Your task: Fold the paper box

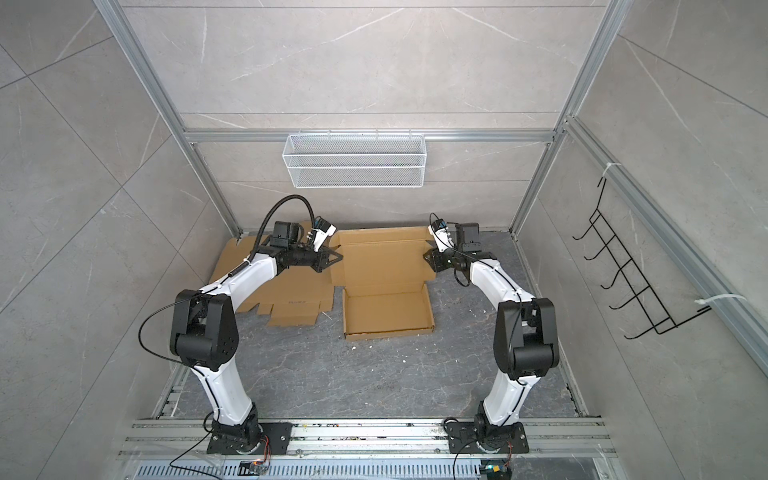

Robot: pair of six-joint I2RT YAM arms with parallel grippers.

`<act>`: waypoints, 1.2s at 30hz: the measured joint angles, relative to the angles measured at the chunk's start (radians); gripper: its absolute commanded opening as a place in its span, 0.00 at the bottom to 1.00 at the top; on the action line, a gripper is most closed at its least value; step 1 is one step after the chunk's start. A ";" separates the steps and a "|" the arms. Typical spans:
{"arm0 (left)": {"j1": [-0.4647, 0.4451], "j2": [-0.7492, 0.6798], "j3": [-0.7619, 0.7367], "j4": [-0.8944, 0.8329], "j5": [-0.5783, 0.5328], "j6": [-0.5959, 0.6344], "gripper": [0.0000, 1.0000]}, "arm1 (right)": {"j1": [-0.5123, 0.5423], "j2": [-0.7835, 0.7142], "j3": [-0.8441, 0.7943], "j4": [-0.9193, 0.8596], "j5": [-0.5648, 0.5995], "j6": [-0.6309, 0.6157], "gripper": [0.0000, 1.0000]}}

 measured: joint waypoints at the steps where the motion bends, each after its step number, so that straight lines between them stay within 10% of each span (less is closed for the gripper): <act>1: 0.000 0.000 -0.003 0.014 -0.007 -0.013 0.00 | 0.001 -0.004 -0.011 0.005 0.004 0.008 0.22; 36: -0.198 -0.161 -0.488 0.772 -0.506 -0.407 0.00 | 0.266 -0.341 -0.625 0.587 0.601 0.375 0.00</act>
